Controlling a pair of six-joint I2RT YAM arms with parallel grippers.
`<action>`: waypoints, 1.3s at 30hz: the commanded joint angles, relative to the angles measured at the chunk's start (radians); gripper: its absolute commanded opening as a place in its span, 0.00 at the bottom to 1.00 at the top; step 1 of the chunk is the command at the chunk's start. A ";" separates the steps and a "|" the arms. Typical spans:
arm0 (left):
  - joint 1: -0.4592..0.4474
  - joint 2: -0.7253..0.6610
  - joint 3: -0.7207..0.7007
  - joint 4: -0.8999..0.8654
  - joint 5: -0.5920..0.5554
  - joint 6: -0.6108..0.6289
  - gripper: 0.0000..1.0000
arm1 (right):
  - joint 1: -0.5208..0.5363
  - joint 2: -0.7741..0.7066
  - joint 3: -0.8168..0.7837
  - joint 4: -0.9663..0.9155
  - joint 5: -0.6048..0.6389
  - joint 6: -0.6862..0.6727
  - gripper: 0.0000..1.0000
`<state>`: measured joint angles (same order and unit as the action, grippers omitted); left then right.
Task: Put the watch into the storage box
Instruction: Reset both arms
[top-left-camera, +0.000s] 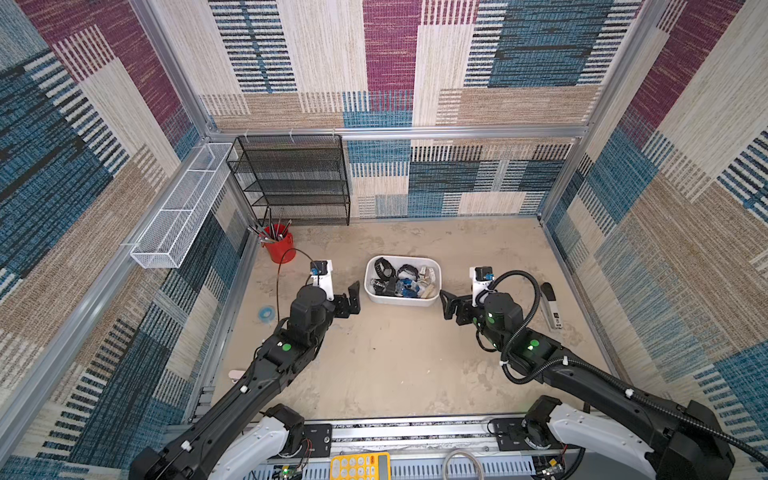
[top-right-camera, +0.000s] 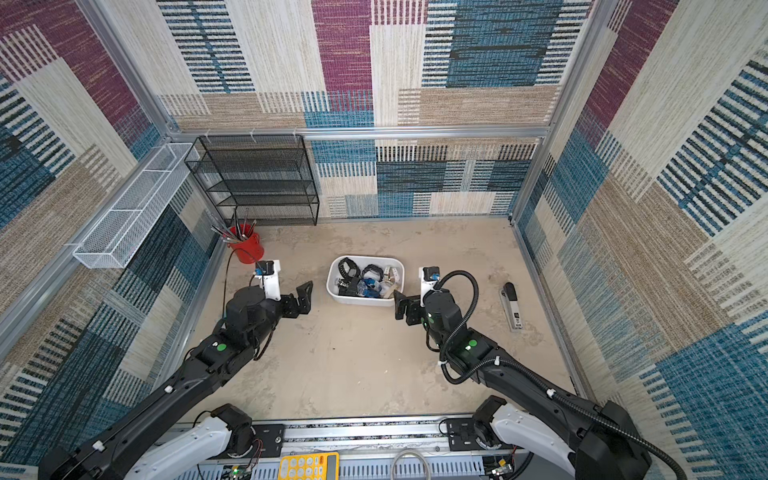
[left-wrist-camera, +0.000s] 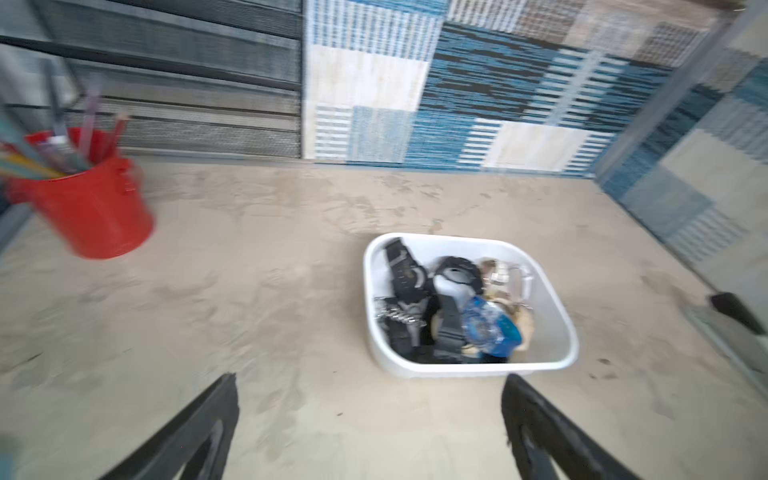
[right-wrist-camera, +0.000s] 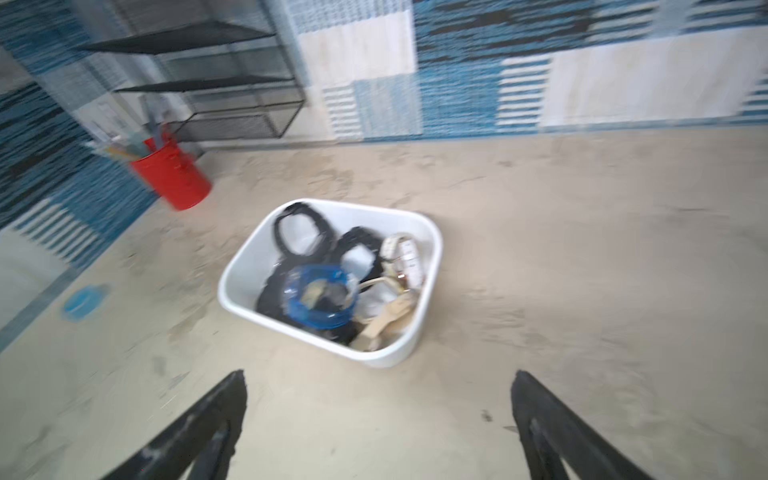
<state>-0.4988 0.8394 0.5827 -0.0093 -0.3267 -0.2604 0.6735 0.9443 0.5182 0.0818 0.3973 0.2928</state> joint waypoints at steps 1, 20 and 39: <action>0.000 -0.095 -0.087 0.000 -0.276 0.102 1.00 | -0.015 -0.034 -0.089 0.212 0.308 -0.102 1.00; 0.299 0.417 -0.297 0.790 -0.148 0.257 0.99 | -0.372 0.479 -0.407 1.371 0.223 -0.477 0.99; 0.516 0.684 -0.166 0.816 0.165 0.217 0.99 | -0.623 0.613 -0.342 1.309 -0.198 -0.316 1.00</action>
<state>0.0158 1.5314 0.4023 0.8139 -0.1959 -0.0277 0.0525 1.5463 0.1753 1.3514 0.2253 -0.0418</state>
